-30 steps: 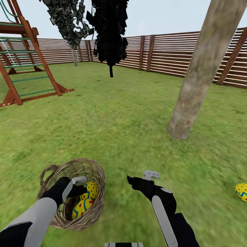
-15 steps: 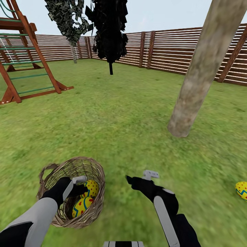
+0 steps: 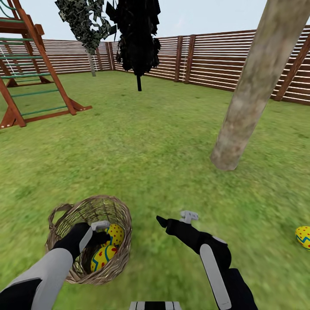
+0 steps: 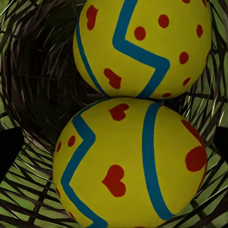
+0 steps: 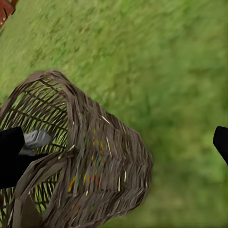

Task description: Take the three Easter eggs out of the wicker basket on the lawn in the garden, then place them on the lawn next to a single tree (choose any tree) so that all three eggs are next to the same tree and none are left in the basket.

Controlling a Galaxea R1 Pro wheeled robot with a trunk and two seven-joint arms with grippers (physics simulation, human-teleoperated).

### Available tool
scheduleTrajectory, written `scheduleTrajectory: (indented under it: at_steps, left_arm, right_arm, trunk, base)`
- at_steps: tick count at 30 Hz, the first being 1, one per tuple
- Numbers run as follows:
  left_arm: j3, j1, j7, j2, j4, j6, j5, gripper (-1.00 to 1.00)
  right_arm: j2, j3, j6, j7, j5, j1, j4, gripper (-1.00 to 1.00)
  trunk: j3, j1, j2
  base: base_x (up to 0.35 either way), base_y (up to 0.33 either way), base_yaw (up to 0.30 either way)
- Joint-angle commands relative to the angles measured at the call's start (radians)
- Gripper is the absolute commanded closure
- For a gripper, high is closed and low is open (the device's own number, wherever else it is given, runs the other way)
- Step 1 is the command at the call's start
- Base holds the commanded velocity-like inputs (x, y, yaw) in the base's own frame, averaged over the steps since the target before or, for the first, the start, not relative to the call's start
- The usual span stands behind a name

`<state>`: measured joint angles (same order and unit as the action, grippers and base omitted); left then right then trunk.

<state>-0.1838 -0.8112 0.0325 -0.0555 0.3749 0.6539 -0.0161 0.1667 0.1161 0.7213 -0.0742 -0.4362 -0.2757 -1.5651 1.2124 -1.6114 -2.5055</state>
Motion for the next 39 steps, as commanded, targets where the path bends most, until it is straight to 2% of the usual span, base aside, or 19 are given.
scheduleTrajectory:
  at_steps: [1,8,15,18,22,31,36,39]
  left_arm:
    - [-0.006,0.000,0.003,0.001,0.001,0.005,-0.002,-1.00]
    - [-0.005,0.000,-0.022,0.009,-0.002,0.005,-0.010,-1.00]
    - [-0.002,0.000,-0.074,0.012,-0.019,-0.010,-0.023,-1.00]
    - [0.019,0.000,-0.077,0.013,-0.026,-0.017,-0.041,-1.00]
    - [0.036,0.000,-0.077,0.013,-0.028,-0.021,-0.047,-1.00]
    - [0.041,0.000,-0.047,0.009,-0.028,-0.023,-0.044,-1.00]
    - [0.045,0.000,0.041,0.004,-0.027,-0.023,-0.046,-1.00]
    - [0.045,0.000,0.065,0.002,-0.027,-0.023,-0.046,-1.00]
  right_arm:
    - [0.000,-0.002,0.005,-0.005,0.004,0.000,-0.001,-1.00]
    - [0.000,-0.004,0.008,-0.004,0.004,0.000,0.000,-1.00]
    - [0.001,-0.004,0.008,-0.004,0.004,0.000,0.000,-1.00]
    - [0.001,-0.003,0.007,-0.004,0.004,0.000,0.000,-1.00]
    - [0.001,-0.004,0.007,-0.004,0.004,0.000,0.000,-1.00]
    - [0.000,-0.003,0.007,-0.004,0.004,0.000,0.000,-1.00]
    - [0.001,-0.003,0.008,-0.004,0.004,0.000,0.000,-1.00]
    - [0.001,-0.003,0.009,-0.004,0.004,0.000,0.000,-1.00]
  trunk:
    - [0.001,0.000,0.000]
    - [0.001,0.000,0.000]
    - [0.024,-0.003,-0.002]
    - [0.024,-0.003,-0.002]
    - [0.024,-0.003,-0.002]
    - [0.024,-0.003,-0.002]
    - [0.024,-0.003,-0.002]
    - [0.024,-0.003,-0.002]
  base:
    - [0.000,0.000,0.000]
    - [0.000,0.000,0.000]
    - [0.000,0.000,0.000]
    - [0.000,0.000,0.000]
    - [0.000,0.000,0.000]
    - [0.000,0.000,0.000]
    - [0.000,0.000,0.000]
    - [0.000,0.000,0.000]
